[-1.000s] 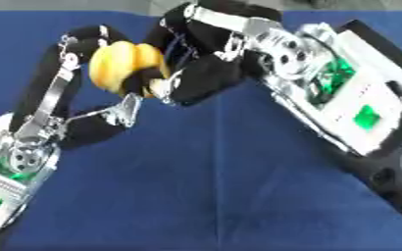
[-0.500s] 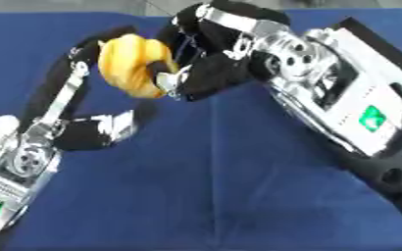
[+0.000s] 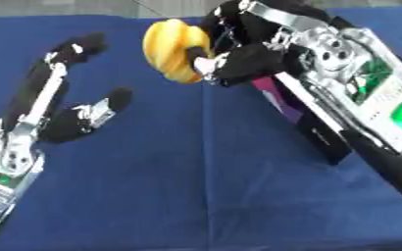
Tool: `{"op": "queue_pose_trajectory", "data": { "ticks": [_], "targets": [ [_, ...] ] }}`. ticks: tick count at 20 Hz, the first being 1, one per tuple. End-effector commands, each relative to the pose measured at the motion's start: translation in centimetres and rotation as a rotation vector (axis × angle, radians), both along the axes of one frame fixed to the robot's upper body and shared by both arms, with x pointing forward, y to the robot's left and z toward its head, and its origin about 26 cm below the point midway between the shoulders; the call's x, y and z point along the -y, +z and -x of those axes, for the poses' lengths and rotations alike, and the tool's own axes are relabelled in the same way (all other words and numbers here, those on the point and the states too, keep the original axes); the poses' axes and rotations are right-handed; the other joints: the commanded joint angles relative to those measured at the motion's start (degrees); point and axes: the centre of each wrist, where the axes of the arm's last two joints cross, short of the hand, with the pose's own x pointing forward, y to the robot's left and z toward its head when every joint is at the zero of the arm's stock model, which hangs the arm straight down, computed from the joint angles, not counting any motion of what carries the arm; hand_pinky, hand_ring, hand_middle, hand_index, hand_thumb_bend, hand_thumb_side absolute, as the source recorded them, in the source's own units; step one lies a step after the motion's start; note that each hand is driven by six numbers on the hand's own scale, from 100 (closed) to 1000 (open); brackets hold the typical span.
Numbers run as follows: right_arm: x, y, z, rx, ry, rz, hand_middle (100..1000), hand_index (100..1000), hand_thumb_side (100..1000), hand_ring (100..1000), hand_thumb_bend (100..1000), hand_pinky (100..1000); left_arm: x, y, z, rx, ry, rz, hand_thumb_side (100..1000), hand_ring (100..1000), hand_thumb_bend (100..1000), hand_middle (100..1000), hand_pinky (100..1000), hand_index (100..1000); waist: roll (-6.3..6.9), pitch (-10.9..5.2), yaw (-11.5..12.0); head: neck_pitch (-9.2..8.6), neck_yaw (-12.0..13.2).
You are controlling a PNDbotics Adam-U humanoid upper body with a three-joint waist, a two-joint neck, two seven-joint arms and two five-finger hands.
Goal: Pick up the objects with one hand, pass them to the other hand, and then place them into the box on the other side of the table.
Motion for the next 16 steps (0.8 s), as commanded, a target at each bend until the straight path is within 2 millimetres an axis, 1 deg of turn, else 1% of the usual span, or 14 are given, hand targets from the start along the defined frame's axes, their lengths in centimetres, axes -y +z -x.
{"op": "queue_pose_trajectory", "data": {
  "ticks": [1, 2, 4, 5, 7, 10, 13, 16],
  "targets": [
    [3.7, 1.3, 0.0, 0.091, -0.161, -0.011, 337, 354, 100, 602, 100, 676, -2.1, 1.1, 0.1, -0.009, 0.054, 0.002, 773, 820, 365, 737, 850, 873, 0.09, -1.58, -0.06, -0.81, -1.13],
    [4.9, 1.2, 0.0, 0.11, -0.227, -0.013, 343, 360, 100, 604, 100, 680, -2.8, 1.4, 0.4, -0.015, 0.067, 0.008, 760, 808, 324, 723, 842, 857, 0.15, -1.53, 0.0, -0.98, -1.5],
    [7.4, 1.1, 0.2, 0.15, -0.382, -0.015, 347, 365, 100, 607, 100, 685, -4.3, 2.2, 1.1, -0.015, 0.09, 0.02, 757, 804, 296, 718, 838, 855, 0.32, -1.37, 0.16, -1.32, -2.37],
    [8.3, 1.1, 0.3, 0.166, -0.448, -0.018, 348, 366, 100, 608, 100, 686, -5.0, 2.7, 1.6, -0.016, 0.097, 0.027, 756, 802, 283, 716, 837, 849, 0.41, -1.32, 0.31, -1.37, -2.93],
    [8.9, 1.7, 0.5, 0.176, -0.571, -0.016, 352, 371, 100, 611, 100, 695, -6.4, 3.3, 2.3, -0.022, 0.118, 0.042, 767, 807, 273, 729, 839, 853, 0.62, -1.3, 0.65, -1.34, -4.32],
    [9.2, 1.9, 0.5, 0.182, -0.731, 0.011, 356, 376, 100, 615, 100, 707, -8.3, 3.8, 2.5, 0.002, 0.151, 0.073, 762, 827, 274, 761, 844, 868, 0.86, -1.25, 1.13, -1.36, -6.17],
    [9.8, 1.3, 0.2, 0.19, -0.833, 0.004, 358, 378, 100, 615, 100, 711, -9.7, 4.0, 2.6, 0.026, 0.174, 0.098, 760, 830, 278, 767, 845, 870, 0.94, -1.12, 1.46, -1.78, -7.35],
    [11.2, 0.1, -1.1, 0.161, -0.939, 0.005, 373, 392, 100, 619, 100, 719, -10.8, 4.1, 2.7, 0.057, 0.196, 0.116, 748, 828, 288, 766, 845, 868, 0.92, -1.0, 1.83, -2.28, -8.42]
  ]
}}
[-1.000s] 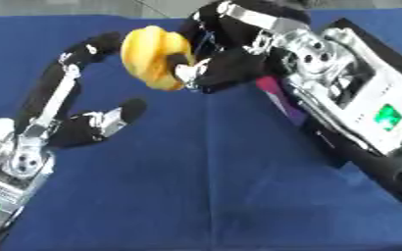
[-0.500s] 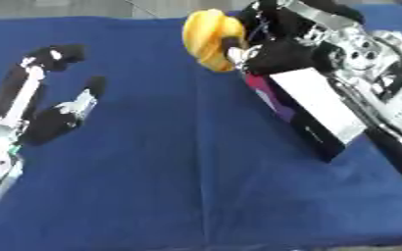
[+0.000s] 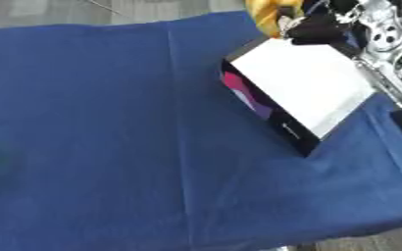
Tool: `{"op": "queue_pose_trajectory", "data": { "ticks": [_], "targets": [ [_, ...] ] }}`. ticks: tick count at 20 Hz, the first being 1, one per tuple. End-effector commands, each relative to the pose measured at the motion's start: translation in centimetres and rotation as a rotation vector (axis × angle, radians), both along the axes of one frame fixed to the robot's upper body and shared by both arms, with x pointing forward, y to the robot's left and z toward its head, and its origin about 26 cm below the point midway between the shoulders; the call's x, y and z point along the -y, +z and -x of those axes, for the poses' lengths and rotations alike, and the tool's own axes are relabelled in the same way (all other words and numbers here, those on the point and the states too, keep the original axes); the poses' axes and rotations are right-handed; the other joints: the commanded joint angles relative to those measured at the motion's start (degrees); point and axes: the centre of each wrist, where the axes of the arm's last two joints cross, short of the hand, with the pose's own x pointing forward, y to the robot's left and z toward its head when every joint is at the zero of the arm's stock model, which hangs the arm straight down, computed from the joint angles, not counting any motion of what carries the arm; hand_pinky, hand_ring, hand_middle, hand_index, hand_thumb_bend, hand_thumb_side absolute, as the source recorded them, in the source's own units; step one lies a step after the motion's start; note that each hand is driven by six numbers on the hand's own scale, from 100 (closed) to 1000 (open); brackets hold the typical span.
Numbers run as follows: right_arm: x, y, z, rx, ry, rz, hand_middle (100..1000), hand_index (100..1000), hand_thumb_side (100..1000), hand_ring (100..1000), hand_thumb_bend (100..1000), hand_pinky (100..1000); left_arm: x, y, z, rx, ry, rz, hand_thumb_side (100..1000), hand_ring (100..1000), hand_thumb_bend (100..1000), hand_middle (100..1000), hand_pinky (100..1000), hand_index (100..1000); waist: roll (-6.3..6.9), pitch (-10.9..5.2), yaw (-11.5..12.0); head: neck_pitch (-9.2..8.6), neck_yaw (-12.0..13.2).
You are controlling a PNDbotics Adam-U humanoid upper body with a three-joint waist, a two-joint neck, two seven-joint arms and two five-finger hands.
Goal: Pick up the objects with one hand, pass them to the other hand, and then place them into the box on the other side of the table.
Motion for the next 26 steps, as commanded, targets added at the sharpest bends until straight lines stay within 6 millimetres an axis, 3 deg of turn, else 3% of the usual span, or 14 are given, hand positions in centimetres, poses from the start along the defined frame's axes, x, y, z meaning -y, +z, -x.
{"op": "queue_pose_trajectory", "data": {
  "ticks": [1, 13, 17, 18, 19, 22, 26],
  "targets": [
    [1.7, 0.2, -0.8, 0.007, -0.311, 0.025, 379, 398, 100, 621, 100, 722, -1.4, 1.4, 0.4, 0.071, 0.023, -0.001, 746, 828, 288, 765, 845, 868, 0.01, -0.99, 0.24, -1.24, -1.17],
    [5.7, -4.5, -4.8, -0.1, -0.564, 0.086, 421, 441, 100, 641, 185, 769, -3.1, 1.5, 0.7, 0.125, 0.07, 0.023, 720, 828, 298, 763, 844, 864, 0.3, -0.67, 1.66, -2.33, -2.84],
    [7.6, -6.3, -5.8, -0.154, -0.646, 0.116, 453, 477, 100, 669, 279, 795, -3.5, 1.4, 0.8, 0.136, 0.09, 0.023, 717, 828, 303, 763, 844, 864, 0.24, -0.64, 1.82, -2.2, -2.72],
    [8.0, -6.7, -5.9, -0.171, -0.655, 0.127, 473, 500, 100, 684, 311, 802, -3.5, 1.5, 0.8, 0.138, 0.093, 0.022, 716, 829, 305, 763, 844, 865, 0.24, -0.65, 1.86, -2.11, -2.59],
    [8.3, -7.2, -6.0, -0.196, -0.656, 0.139, 541, 577, 100, 725, 371, 813, -3.7, 1.5, 0.8, 0.139, 0.098, 0.02, 717, 830, 307, 765, 845, 867, 0.24, -0.65, 1.92, -1.98, -2.42],
    [9.0, -8.0, -6.2, -0.26, -0.637, 0.174, 764, 810, 100, 817, 402, 835, -4.0, 1.5, 0.9, 0.135, 0.111, 0.01, 722, 833, 315, 768, 848, 873, 0.22, -0.66, 1.95, -1.68, -1.96],
    [9.6, -7.7, -6.2, -0.3, -0.606, 0.245, 855, 895, 202, 897, 518, 865, -4.2, 1.5, 1.0, 0.127, 0.123, -0.007, 724, 834, 325, 764, 849, 874, 0.19, -0.69, 1.84, -1.5, -1.32]
  ]
}}
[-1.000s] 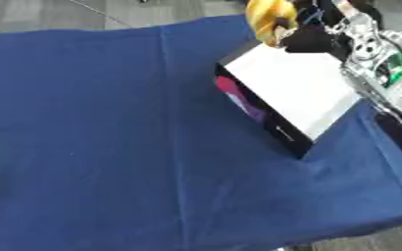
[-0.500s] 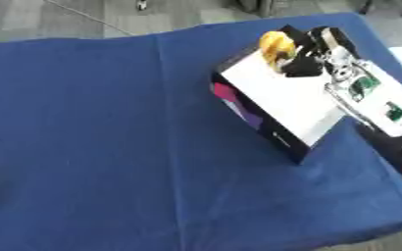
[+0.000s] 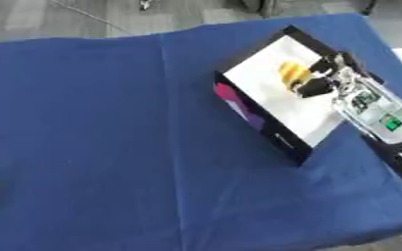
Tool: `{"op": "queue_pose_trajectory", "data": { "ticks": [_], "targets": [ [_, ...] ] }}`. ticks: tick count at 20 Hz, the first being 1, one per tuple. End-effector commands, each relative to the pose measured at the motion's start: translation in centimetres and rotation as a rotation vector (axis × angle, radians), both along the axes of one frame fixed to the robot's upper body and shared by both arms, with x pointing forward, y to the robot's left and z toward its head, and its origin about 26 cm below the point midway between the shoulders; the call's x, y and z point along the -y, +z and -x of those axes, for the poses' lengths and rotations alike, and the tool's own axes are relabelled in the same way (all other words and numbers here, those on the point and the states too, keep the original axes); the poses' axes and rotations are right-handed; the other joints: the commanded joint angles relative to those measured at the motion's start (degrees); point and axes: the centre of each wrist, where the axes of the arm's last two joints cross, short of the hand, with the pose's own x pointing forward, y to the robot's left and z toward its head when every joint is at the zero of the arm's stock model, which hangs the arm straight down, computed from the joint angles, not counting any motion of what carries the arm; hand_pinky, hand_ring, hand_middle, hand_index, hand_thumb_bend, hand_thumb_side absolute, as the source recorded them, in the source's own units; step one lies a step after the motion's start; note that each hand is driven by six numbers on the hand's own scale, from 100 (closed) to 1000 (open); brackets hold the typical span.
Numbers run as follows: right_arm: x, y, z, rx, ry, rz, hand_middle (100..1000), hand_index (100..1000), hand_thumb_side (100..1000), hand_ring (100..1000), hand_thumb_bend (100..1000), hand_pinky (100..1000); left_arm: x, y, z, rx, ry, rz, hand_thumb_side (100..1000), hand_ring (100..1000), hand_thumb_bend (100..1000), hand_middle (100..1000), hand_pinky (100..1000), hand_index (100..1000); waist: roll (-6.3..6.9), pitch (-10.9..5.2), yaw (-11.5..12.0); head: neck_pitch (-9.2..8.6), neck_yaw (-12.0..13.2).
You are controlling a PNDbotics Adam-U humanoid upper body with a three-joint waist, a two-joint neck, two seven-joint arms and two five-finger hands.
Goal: Pick up the objects with one hand, pass them to the other hand, and then place them into the box on the other side of the table.
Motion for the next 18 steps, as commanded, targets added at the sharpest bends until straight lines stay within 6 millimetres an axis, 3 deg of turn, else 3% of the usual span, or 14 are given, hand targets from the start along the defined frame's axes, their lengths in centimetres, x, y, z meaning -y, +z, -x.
{"op": "queue_pose_trajectory", "data": {
  "ticks": [1, 5, 8, 11, 15, 18],
  "targets": [
    [1.2, 1.7, 0.2, -0.001, -0.149, 0.118, 866, 906, 206, 906, 527, 870, -0.7, 1.3, 0.4, 0.033, 0.023, -0.046, 725, 834, 325, 765, 849, 874, -0.1, -0.85, -0.09, 0.2, 0.75],
    [1.8, 2.6, 0.2, -0.011, -0.15, 0.165, 878, 914, 208, 913, 536, 873, -0.8, 1.4, 0.4, 0.025, 0.029, -0.053, 726, 835, 325, 766, 851, 875, -0.12, -0.94, -0.27, 0.34, 1.33],
    [1.0, 5.8, 1.3, 0.096, -0.122, 0.175, 900, 913, 137, 912, 518, 817, -1.1, 1.6, 0.5, 0.028, 0.047, -0.061, 725, 837, 326, 768, 851, 878, -0.08, -1.06, -0.62, 0.46, 3.0],
    [-1.0, 9.6, 3.7, 0.288, -0.067, 0.14, 878, 867, 208, 892, 108, 756, -1.6, 1.8, 0.6, 0.026, 0.069, -0.069, 721, 836, 318, 765, 848, 877, 0.07, -1.1, -0.95, 0.72, 5.69],
    [-4.4, 12.8, 7.6, 0.528, 0.03, 0.034, 870, 853, 262, 881, 100, 721, -2.2, 2.9, 0.7, -0.051, 0.085, -0.132, 739, 841, 317, 773, 853, 885, 0.38, -1.21, -1.2, 1.06, 9.34],
    [-5.3, 13.8, 8.6, 0.683, 0.115, -0.064, 853, 846, 195, 859, 100, 703, -2.8, 4.8, 0.8, -0.177, 0.082, -0.215, 725, 855, 329, 788, 867, 895, 0.7, -1.4, -1.19, 1.3, 11.4]
  ]
}}
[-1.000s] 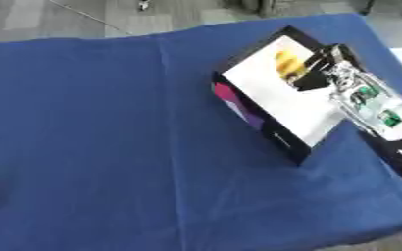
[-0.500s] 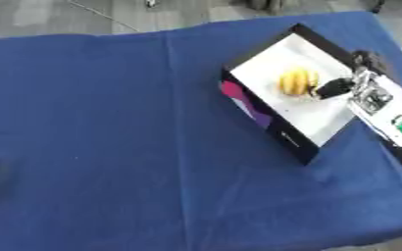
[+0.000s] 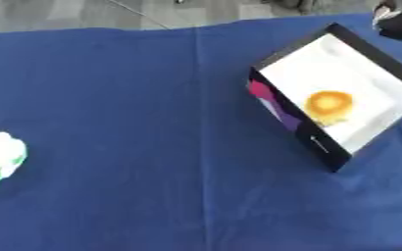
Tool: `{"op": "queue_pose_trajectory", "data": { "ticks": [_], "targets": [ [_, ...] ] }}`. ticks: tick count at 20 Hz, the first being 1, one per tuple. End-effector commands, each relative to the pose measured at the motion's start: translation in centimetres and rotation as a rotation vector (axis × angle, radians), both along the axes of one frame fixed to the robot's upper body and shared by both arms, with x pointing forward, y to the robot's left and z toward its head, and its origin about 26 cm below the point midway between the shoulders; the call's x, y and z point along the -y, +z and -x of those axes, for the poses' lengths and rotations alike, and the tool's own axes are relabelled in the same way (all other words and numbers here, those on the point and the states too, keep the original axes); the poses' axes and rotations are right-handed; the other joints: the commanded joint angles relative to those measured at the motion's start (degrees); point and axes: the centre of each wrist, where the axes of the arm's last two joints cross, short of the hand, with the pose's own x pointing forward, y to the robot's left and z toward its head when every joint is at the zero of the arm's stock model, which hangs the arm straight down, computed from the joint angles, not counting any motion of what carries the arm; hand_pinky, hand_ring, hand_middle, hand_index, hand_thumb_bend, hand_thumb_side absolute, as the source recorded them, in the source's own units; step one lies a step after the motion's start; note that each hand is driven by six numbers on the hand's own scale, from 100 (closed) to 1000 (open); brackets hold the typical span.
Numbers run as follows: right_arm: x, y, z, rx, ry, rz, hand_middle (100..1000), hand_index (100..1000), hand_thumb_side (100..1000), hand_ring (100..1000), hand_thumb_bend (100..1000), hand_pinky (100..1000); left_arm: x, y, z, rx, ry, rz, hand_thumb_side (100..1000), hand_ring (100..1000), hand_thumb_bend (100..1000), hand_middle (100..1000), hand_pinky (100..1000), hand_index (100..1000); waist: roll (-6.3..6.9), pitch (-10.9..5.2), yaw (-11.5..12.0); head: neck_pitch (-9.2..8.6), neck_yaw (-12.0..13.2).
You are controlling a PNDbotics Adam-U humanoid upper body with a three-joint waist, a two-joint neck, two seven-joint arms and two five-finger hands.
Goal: Pick up the objects with one hand, pass them to the other hand, and then place them into the box on the other side of the table.
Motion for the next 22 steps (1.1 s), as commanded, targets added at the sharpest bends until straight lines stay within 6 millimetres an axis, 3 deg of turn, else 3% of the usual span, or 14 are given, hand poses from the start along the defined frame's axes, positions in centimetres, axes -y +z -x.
{"op": "queue_pose_trajectory", "data": {
  "ticks": [1, 6, 12, 17, 22],
  "targets": [
    [-0.7, 2.0, 1.6, 0.183, -0.082, -0.083, 846, 841, 168, 849, 100, 700, -0.9, 3.2, 0.5, -0.097, 0.011, -0.11, 706, 863, 341, 797, 876, 900, 0.15, -1.39, 0.01, 0.37, 2.17],
    [-1.4, 1.4, 1.3, 0.265, 0.05, -0.138, 835, 829, 164, 837, 100, 694, -2.9, 6.0, -1.1, -0.363, 0.026, -0.214, 611, 889, 437, 819, 894, 914, 0.58, -1.6, -0.12, 0.24, 4.95],
    [-1.9, 1.0, 1.1, 0.264, 0.077, -0.13, 834, 828, 176, 834, 100, 693, -5.5, 7.1, -4.1, -0.621, 0.052, -0.328, 432, 917, 612, 844, 914, 915, 0.82, -1.75, -0.34, 0.32, 7.89],
    [-2.1, 0.8, 1.0, 0.248, 0.067, -0.126, 832, 825, 185, 832, 100, 692, -8.1, 6.9, -6.3, -0.759, 0.163, -0.397, 305, 931, 609, 850, 926, 908, 0.72, -1.64, -0.66, 0.31, 9.75],
    [-2.1, 0.7, 1.0, 0.24, 0.052, -0.134, 830, 823, 192, 830, 100, 691, -11.2, 5.9, -7.9, -0.884, 0.237, -0.368, 301, 937, 613, 851, 933, 903, 0.71, -1.43, -0.61, 0.32, 10.71]
  ]
}}
